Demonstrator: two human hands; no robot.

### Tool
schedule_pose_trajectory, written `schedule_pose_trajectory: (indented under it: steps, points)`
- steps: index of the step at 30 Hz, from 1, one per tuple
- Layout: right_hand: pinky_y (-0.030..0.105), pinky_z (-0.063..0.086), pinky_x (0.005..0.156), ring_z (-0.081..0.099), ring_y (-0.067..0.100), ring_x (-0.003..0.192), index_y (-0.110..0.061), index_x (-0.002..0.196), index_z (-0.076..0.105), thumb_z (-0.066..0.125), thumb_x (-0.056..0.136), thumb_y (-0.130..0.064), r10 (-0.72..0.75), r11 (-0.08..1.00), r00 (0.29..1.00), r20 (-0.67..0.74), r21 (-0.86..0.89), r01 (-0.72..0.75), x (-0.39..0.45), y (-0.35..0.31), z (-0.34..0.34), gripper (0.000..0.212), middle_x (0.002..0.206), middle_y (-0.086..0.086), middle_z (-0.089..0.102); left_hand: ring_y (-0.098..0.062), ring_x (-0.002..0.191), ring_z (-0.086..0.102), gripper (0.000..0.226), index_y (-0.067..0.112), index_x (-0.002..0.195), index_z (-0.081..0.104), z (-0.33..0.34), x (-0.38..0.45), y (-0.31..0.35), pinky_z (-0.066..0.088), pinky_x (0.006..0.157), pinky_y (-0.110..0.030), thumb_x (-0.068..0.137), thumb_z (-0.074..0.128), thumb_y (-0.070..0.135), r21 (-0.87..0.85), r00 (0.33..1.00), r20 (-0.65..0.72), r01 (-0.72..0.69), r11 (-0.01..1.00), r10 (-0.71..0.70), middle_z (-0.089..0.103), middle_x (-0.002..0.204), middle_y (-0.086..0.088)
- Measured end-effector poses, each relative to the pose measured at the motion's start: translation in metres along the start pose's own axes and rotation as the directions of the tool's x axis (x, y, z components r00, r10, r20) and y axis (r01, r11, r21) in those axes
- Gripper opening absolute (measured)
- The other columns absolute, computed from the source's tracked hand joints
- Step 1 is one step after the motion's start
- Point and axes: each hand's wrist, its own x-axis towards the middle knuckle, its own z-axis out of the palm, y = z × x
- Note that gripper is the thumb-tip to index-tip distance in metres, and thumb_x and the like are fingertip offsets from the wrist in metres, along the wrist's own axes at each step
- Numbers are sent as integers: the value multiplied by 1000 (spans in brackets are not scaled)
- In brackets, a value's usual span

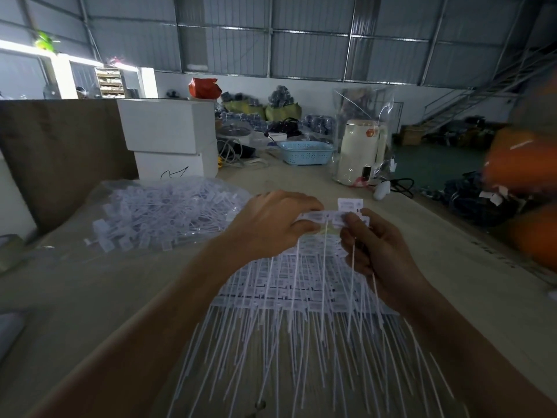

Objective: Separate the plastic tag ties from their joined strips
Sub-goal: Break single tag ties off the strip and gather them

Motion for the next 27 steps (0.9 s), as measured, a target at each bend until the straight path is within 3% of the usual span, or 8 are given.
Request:
schedule_pose_trajectory:
  steps: [3, 12, 14, 17, 19, 21, 23, 27]
  points:
    - [24, 25, 42, 27, 16, 44, 7, 99, 53, 53, 100, -22, -142, 967, 990, 8, -214, 140, -2, 0, 2, 29, 65, 12, 41, -19, 106, 62, 28, 24, 122, 65, 0, -1, -1, 52, 83, -40, 99, 54, 36, 32, 999, 51, -5, 999, 4, 68, 119, 7]
    - [24, 35, 49, 43, 5, 45, -10, 93, 58, 52, 99, -26, -294, 824, 955, 43, -495, 276, 0, 6, 3, 18, 64, 2, 50, -14, 104, 63, 29, 29, 123, 66, -3, 0, -8, 53, 86, -42, 102, 47, 37, -54, 987, 161, 14, 998, -5, 69, 119, 10]
    - [22, 36, 50, 44, 5, 46, -17, 93, 57, 51, 99, -26, -314, 803, 947, 64, -514, 301, 0, 7, 2, 13, 64, -2, 50, -11, 95, 64, 24, 30, 113, 68, -4, 1, -8, 53, 82, -42, 102, 47, 35, -93, 982, 189, 26, 995, -8, 72, 107, 13]
    - [26, 43, 51, 53, 10, 52, -21, 98, 57, 51, 98, -28, -375, 688, 922, 99, -637, 348, 0, 8, 2, 9, 64, -4, 55, -1, 76, 65, 31, 46, 79, 62, -8, -1, -6, 55, 77, -39, 102, 49, 31, -185, 980, 197, 46, 982, -9, 66, 79, 23]
    - [22, 46, 53, 57, 11, 56, -24, 100, 57, 52, 97, -30, -393, 657, 913, 109, -662, 361, 0, 9, 3, 8, 65, -7, 58, -1, 70, 66, 35, 50, 76, 57, -8, -2, -4, 56, 74, -36, 102, 52, 27, -264, 984, 174, 70, 962, -24, 66, 75, 21]
    - [16, 43, 52, 58, 7, 57, -27, 95, 56, 51, 98, -31, -385, 665, 918, 99, -659, 351, 0, 9, 3, 7, 66, -11, 59, -4, 68, 67, 28, 38, 78, 68, -8, -2, -4, 56, 72, -35, 100, 55, 24, -328, 989, 148, 73, 942, -25, 68, 74, 17]
    - [20, 44, 53, 59, 8, 59, -24, 95, 57, 49, 97, -36, -381, 629, 921, 78, -708, 320, 3, 8, -2, 15, 65, -9, 59, -6, 67, 66, 25, 20, 80, 73, -7, -1, -3, 55, 70, -36, 100, 57, 24, -327, 988, 151, 32, 945, 18, 69, 74, 12]
    - [11, 40, 52, 60, 2, 63, -24, 96, 56, 45, 97, -44, -450, 523, 891, 58, -792, 315, 7, 9, -10, 23, 66, -14, 56, -7, 66, 66, 29, 19, 75, 71, -2, 1, 1, 56, 65, -38, 100, 58, 27, -337, 987, 157, 21, 941, 34, 71, 74, 9]
